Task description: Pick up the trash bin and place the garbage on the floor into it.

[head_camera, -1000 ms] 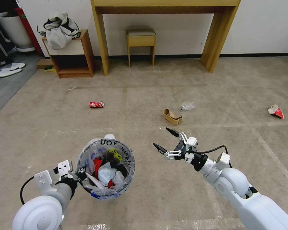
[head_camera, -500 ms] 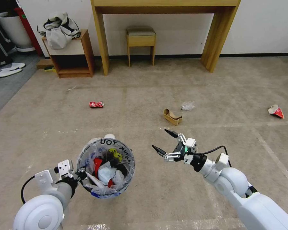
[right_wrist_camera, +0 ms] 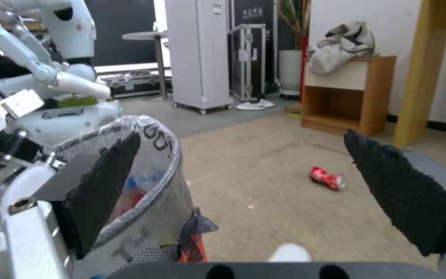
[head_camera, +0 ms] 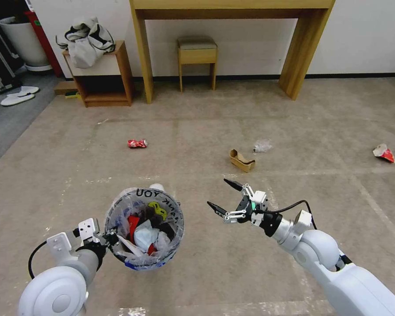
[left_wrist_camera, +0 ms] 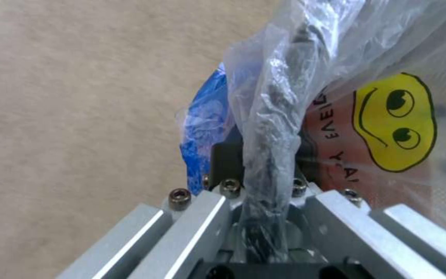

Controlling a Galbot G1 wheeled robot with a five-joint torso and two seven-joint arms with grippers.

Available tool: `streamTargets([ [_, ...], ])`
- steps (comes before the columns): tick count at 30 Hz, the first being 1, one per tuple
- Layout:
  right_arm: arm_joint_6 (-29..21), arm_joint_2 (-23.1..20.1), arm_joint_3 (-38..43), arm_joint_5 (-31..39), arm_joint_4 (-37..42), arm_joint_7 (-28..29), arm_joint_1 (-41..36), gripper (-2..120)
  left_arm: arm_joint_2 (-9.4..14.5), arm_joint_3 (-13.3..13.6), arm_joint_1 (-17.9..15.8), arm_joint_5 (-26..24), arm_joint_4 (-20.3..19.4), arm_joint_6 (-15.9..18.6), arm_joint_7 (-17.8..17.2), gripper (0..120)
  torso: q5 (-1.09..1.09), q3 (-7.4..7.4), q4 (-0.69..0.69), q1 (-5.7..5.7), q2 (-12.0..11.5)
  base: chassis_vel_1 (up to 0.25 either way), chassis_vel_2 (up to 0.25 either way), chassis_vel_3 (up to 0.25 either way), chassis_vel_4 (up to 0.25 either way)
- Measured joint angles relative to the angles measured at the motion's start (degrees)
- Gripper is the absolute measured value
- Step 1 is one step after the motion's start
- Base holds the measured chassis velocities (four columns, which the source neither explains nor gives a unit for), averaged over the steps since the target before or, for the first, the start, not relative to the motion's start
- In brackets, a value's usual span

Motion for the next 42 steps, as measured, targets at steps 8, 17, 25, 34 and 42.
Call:
streamTargets([
  [8, 0.6, 0.2, -0.1, 0.7, -0.2, 0.2, -0.1, 100, 0.0, 0.2, -0.3, 0.3, 0.5, -0.2, 0.0, 0, 0.0, 0.0, 0.0, 0.0, 0.0, 0.172, 0.149, -0.15, -0.163],
  [17, 0.8, 0.1, -0.1, 0.9, -0.3, 0.4, -0.2, 100, -0.1, 0.7, -0.7, 0.4, 0.9, -0.4, 0.0, 0, 0.03, 0.0, -0.03, 0.0, 0.0, -0.003, -0.013, 0.01, 0.002],
  [25, 0.8, 0.0, -0.1, 0.9, -0.3, 0.5, -0.2, 100, -0.1, 0.8, -0.9, 0.7, 1.2, -0.5, 0.2, 0, 0.0, 0.0, 0.0, 0.0, 0.0, 0.0, 0.0, 0.0, 0.0],
  [34, 0.8, 0.1, -0.2, 0.9, -0.2, 0.3, -0.5, 100, -0.3, 0.8, -1.3, 0.2, 1.7, -1.0, 0.5, 0, 0.0, 0.0, -0.01, 0.0, 0.0, 0.0, 0.0, 0.0, 0.0],
  [42, 0.8, 0.1, 0.1, 1.1, -0.2, 0.1, -0.7, 100, -0.4, 0.8, -1.5, 0.0, 2.0, -1.4, 1.1, 0, 0.0, 0.0, -0.01, 0.0, 0.0, 0.005, 0.009, 0.013, 0.003],
])
